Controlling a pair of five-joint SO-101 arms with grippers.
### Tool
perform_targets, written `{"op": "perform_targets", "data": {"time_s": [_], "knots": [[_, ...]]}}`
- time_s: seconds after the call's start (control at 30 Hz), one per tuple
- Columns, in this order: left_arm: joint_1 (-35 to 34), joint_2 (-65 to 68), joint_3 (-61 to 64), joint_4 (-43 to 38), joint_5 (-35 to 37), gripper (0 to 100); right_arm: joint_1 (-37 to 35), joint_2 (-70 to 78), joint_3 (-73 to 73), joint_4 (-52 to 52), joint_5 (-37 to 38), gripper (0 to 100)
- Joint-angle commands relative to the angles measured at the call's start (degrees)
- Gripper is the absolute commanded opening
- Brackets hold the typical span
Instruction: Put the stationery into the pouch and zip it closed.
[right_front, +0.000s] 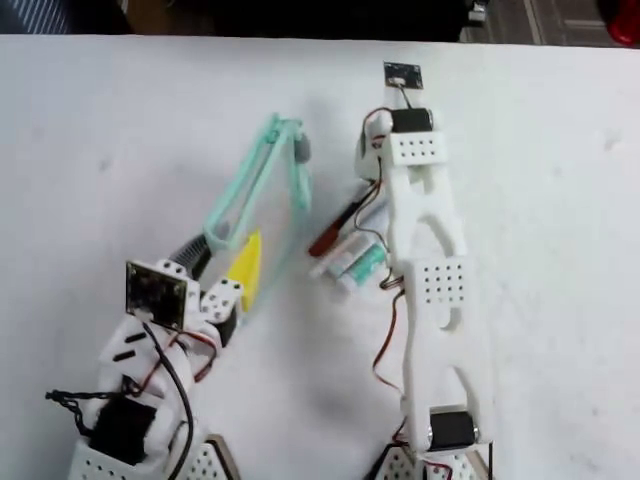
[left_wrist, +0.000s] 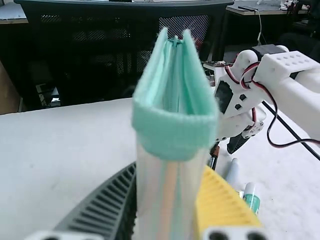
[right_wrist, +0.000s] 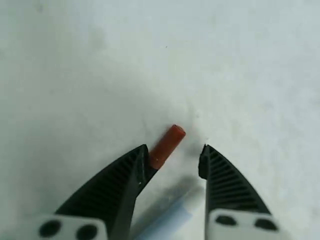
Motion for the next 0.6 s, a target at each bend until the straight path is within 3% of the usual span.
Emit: {"op": "perform_targets", "data": {"time_s": [0.0,0.57], "knots": [[0.9,0.0,0.2,0.6,-0.3,15,-0.6,-0.7,-0.6,-1.7,-0.6,15.9],[3.0,0.0,1.3,0.3,-0.4,15,-2.1,2.8,-0.9,-3.0,-0.1,14.6]]}}
